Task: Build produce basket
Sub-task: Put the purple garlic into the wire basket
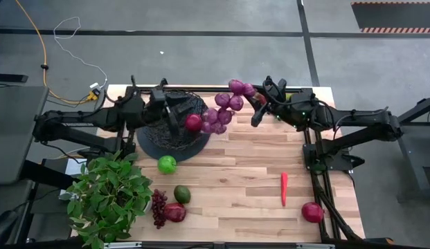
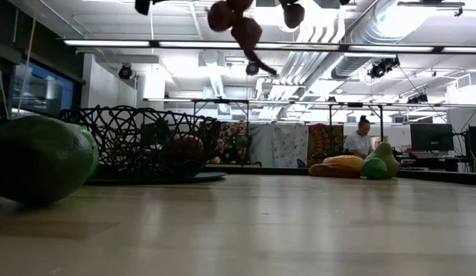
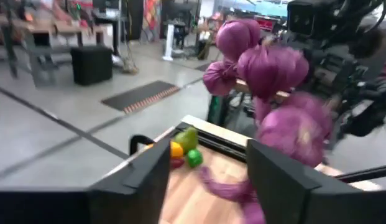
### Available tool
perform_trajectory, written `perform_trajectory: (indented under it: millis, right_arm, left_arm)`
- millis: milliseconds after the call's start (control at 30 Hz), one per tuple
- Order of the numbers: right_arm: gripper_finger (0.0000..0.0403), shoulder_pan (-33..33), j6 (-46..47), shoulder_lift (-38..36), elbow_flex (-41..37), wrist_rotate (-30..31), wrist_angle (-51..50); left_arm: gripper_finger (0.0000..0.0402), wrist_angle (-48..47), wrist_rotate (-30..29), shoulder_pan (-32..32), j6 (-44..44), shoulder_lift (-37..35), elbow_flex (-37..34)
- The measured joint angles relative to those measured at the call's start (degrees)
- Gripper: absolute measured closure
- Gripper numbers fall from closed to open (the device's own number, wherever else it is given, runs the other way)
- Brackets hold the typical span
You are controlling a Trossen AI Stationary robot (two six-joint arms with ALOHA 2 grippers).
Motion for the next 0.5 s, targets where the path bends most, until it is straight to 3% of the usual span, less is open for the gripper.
perform_trajectory:
  millis: [267, 500]
  right_arm:
    - [0.0254, -0.7, 0.0, 0.0, 0.0, -0.3, 0.0]
    - [0.0254, -0.7, 0.0, 0.1, 0.0, -1.3, 0.0]
  left_arm:
    - [0.0086, -2.7, 11.3, 0.7, -4.3, 4.5, 5.7]
    - [0.0056, -2.7, 11.6, 0.7, -3.0, 10.1, 8.0]
